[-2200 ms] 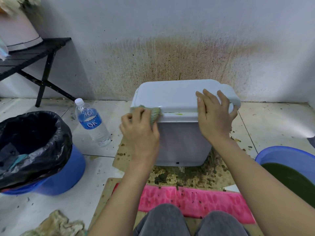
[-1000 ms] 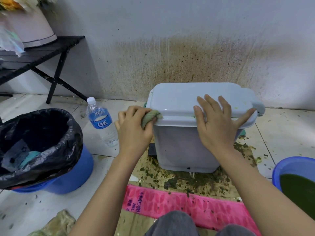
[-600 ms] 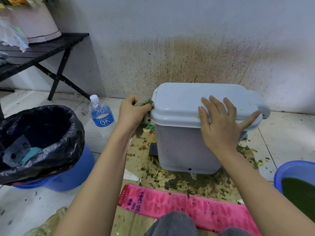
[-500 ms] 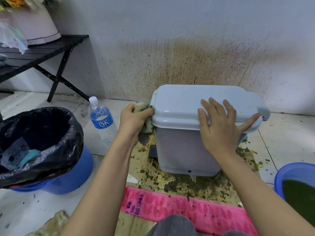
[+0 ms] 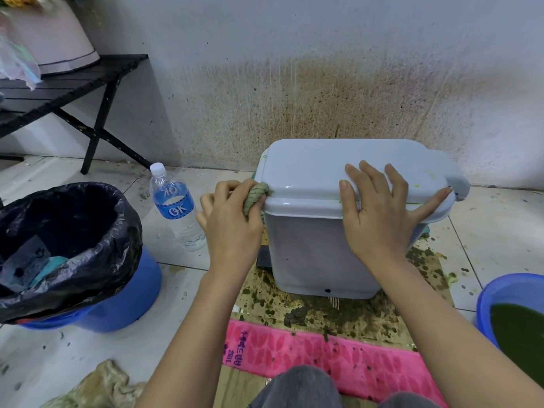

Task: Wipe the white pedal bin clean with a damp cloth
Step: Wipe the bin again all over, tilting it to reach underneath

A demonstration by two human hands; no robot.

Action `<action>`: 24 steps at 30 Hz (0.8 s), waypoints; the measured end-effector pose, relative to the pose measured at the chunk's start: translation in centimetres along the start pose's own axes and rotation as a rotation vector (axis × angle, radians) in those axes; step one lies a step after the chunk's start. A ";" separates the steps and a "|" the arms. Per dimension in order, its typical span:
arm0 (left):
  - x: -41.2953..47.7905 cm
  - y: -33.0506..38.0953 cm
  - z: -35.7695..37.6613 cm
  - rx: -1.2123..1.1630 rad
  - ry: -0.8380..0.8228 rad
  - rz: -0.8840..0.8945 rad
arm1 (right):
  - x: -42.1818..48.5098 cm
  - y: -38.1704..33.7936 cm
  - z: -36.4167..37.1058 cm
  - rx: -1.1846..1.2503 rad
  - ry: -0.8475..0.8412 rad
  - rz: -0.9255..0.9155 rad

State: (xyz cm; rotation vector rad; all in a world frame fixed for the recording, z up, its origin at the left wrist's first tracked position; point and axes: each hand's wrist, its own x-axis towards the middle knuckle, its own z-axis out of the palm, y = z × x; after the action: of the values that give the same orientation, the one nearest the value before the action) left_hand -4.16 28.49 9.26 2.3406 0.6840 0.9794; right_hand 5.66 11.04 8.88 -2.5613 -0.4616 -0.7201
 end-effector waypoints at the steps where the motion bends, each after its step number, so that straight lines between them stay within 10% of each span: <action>1: -0.5 0.1 0.1 0.031 0.014 0.018 | 0.0 0.0 0.0 -0.001 -0.006 0.000; 18: -2.8 2.2 0.8 0.097 0.086 0.158 | 0.7 2.2 -1.6 0.113 -0.059 -0.033; 24: -3.0 2.8 1.4 0.057 0.161 0.121 | 3.2 11.3 -3.2 0.441 -0.047 0.297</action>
State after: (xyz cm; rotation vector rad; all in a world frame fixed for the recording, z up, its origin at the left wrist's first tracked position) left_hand -4.23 24.18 8.64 2.3941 0.6453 1.2274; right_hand 11.71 0.50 9.56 -2.1677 -0.2151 -0.3987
